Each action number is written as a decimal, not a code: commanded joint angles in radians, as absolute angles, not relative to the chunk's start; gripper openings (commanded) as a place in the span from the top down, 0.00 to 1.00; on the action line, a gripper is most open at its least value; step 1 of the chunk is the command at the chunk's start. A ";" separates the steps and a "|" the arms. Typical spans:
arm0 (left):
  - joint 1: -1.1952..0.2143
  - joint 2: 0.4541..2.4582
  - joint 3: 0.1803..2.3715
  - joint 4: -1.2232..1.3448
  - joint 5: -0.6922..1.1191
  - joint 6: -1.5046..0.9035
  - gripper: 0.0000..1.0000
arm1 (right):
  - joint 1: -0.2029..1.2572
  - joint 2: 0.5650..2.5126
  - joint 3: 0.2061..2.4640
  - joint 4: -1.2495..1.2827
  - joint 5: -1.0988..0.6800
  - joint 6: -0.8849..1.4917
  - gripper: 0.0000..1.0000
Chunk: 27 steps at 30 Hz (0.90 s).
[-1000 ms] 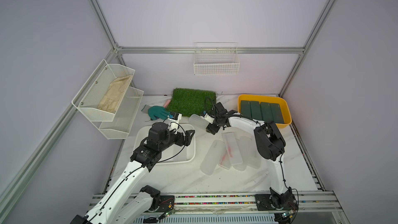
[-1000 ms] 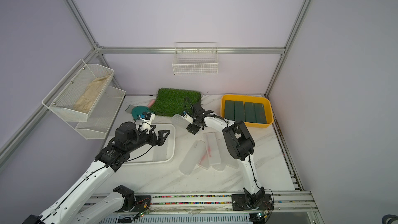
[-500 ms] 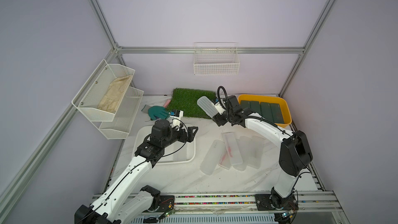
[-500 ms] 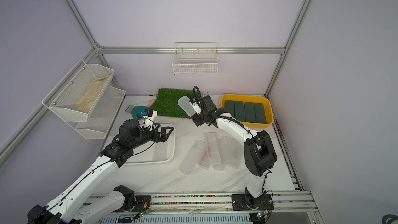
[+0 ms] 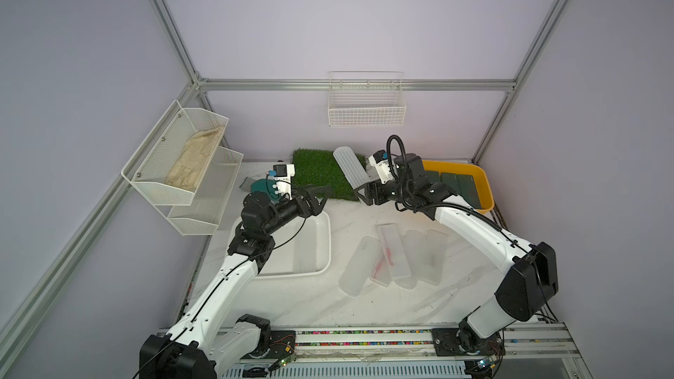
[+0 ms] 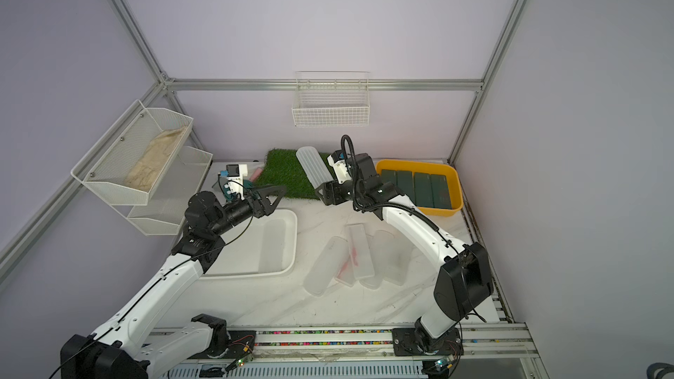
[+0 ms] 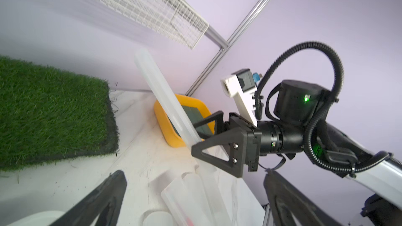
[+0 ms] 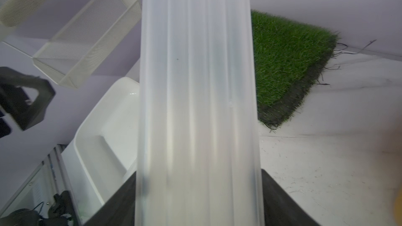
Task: Place the pencil cases by color into the storage box
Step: Place the pencil case at the storage box.
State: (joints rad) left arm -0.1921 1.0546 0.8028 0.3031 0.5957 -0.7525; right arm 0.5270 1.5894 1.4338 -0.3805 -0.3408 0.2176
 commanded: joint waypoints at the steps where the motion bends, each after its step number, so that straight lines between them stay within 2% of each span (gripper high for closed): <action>1: -0.133 1.069 0.774 0.528 0.714 -0.877 0.00 | 0.524 1.558 1.424 -0.307 -0.473 0.322 0.51; 11: -0.076 1.109 0.819 0.611 0.838 -0.829 0.00 | 0.527 1.550 1.347 -0.014 -0.701 0.560 0.51; 20: -0.049 1.171 0.830 0.706 0.871 -0.891 0.00 | 0.549 1.548 1.333 0.122 -0.765 0.647 0.51; 27: -0.054 1.269 0.844 0.969 0.891 -1.036 0.00 | 0.566 1.555 1.350 0.208 -0.787 0.695 0.51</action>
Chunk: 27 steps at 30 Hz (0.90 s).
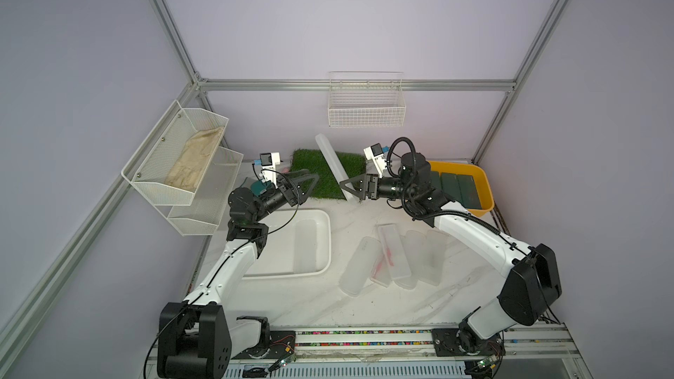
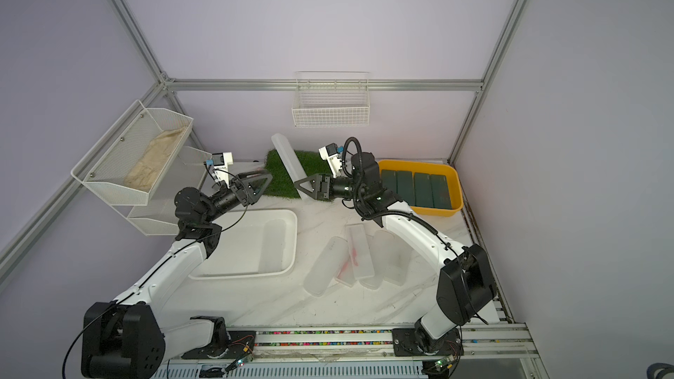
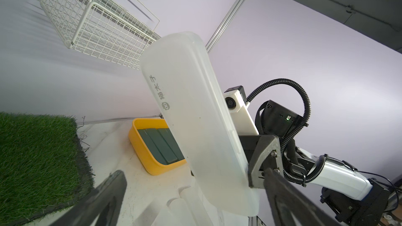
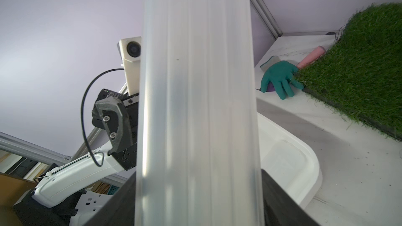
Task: Place the pencil cases by color into the storage box
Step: Place the pencil case at the storage box.
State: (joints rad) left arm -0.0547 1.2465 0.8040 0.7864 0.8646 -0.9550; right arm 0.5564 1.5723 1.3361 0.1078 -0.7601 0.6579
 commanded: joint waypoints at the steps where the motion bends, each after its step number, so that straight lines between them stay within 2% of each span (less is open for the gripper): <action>1: -0.057 1.288 0.855 1.001 0.894 -1.054 0.00 | 0.567 1.555 1.354 0.209 -0.785 0.695 0.51; 10: -0.119 1.506 0.985 1.320 0.900 -1.242 0.00 | 0.575 1.530 1.364 0.199 -0.778 0.683 0.51; 16: -0.197 1.548 1.056 1.331 0.876 -1.209 0.00 | 0.577 1.515 1.383 0.153 -0.772 0.652 0.51; 27: -0.217 1.575 1.071 1.371 0.808 -1.238 0.00 | 0.583 1.518 1.375 0.178 -0.767 0.657 0.51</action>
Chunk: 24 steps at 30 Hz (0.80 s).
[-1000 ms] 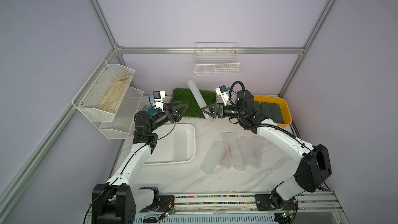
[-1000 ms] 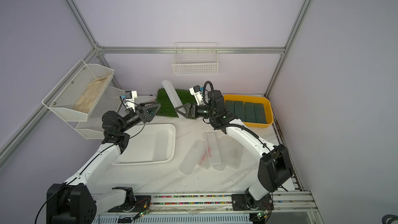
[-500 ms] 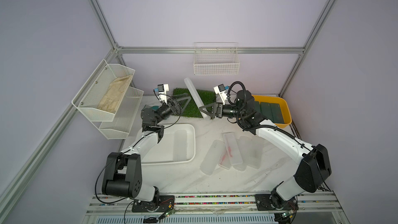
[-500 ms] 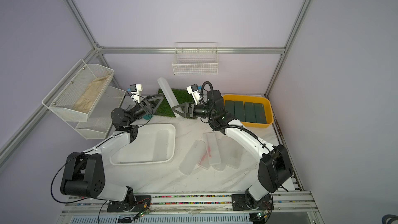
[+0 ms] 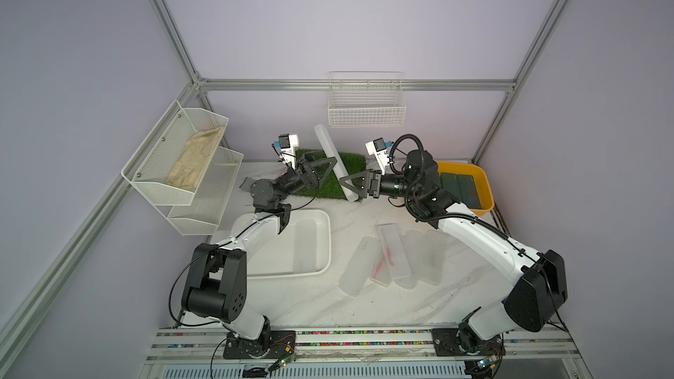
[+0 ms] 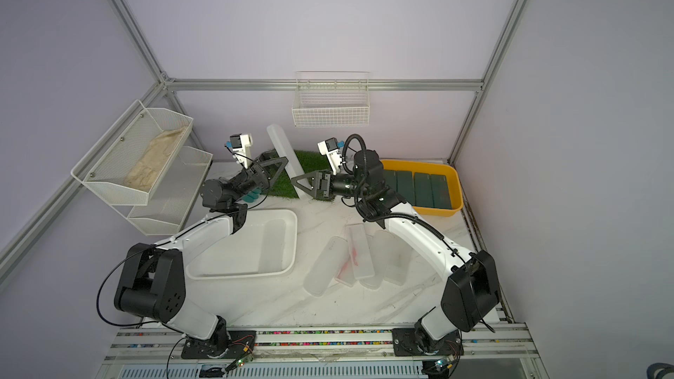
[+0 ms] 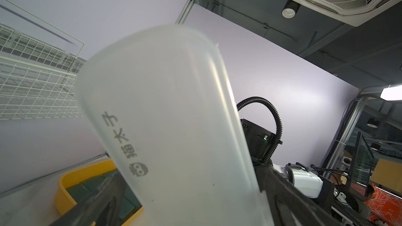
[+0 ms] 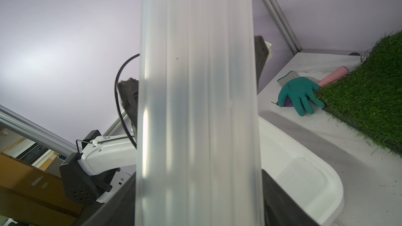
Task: Place the pencil cases by color into the storage box
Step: Place the pencil case at the storage box.
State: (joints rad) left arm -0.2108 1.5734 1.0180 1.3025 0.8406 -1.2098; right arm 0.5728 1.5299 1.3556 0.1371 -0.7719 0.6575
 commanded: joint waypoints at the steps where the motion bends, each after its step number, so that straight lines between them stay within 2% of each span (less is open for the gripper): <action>1: -0.216 1.577 1.069 1.386 0.803 -1.251 0.00 | 0.584 1.521 1.376 0.182 -0.770 0.658 0.51; 14: -0.219 1.572 1.043 1.470 0.797 -1.394 0.01 | 0.596 1.535 1.384 0.184 -0.810 0.587 0.51; 24: -0.219 1.538 0.988 1.468 0.799 -1.401 0.09 | 0.603 1.574 1.402 0.207 -0.824 0.583 0.51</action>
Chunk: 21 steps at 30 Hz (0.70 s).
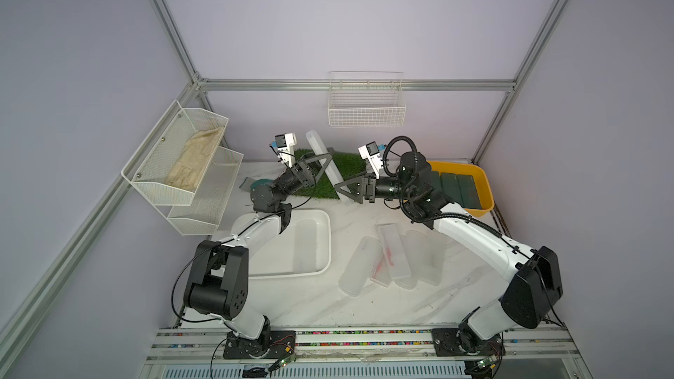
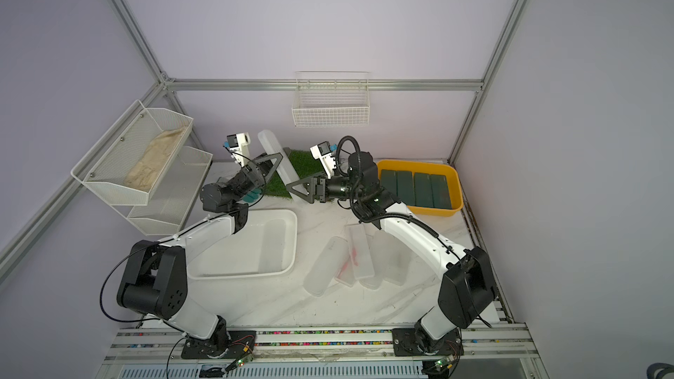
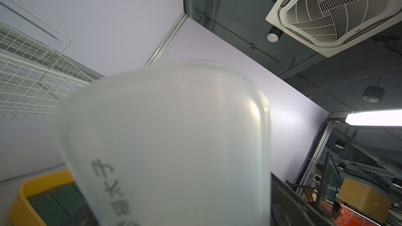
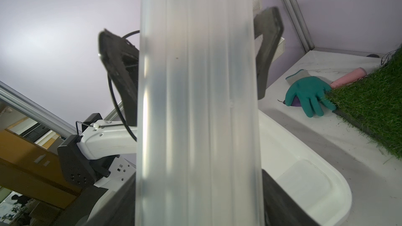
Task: Place the pencil cases by color into the storage box
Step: Place the pencil case at the storage box.
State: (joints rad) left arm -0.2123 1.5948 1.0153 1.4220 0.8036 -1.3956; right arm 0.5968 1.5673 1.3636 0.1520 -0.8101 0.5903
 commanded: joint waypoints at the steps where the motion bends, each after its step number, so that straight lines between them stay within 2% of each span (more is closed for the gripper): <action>1: -0.219 1.533 0.985 1.463 0.799 -1.396 0.11 | 0.603 1.576 1.405 0.209 -0.823 0.584 0.51; 7: -0.218 1.490 0.974 1.399 0.801 -1.348 0.23 | 0.603 1.574 1.407 0.215 -0.815 0.586 0.51; 14: -0.201 1.391 0.977 1.186 0.813 -1.235 0.29 | 0.603 1.580 1.408 0.214 -0.807 0.585 0.47; 17: -0.192 1.333 0.983 1.055 0.811 -1.138 0.31 | 0.603 1.583 1.411 0.213 -0.807 0.586 0.41; 21: -0.161 1.271 0.987 0.918 0.800 -1.056 0.28 | 0.603 1.583 1.408 0.225 -0.797 0.584 0.21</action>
